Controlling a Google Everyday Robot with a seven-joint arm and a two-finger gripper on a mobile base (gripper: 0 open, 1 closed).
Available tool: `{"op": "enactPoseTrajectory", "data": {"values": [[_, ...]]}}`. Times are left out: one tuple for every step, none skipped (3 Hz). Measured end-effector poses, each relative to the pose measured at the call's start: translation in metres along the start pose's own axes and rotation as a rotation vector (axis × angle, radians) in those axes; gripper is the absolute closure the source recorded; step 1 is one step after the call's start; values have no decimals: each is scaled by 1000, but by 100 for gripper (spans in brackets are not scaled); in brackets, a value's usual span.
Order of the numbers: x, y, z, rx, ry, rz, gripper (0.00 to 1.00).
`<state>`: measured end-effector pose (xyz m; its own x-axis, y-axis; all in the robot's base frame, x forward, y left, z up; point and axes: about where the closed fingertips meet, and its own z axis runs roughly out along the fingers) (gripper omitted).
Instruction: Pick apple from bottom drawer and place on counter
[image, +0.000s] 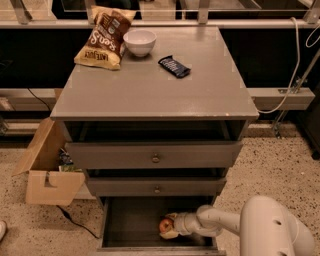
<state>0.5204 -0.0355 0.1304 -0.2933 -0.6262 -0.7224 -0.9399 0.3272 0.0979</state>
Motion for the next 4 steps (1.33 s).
{"op": "enactPoseTrajectory", "data": {"values": [[1,2,1,-9,2,-15,66],[-7,9,-5,-32,-13,-48,89],[-41,-11,-58,-27,-109,-173,100],[-57,-2,-115,-89,-236,-255,100]]}}
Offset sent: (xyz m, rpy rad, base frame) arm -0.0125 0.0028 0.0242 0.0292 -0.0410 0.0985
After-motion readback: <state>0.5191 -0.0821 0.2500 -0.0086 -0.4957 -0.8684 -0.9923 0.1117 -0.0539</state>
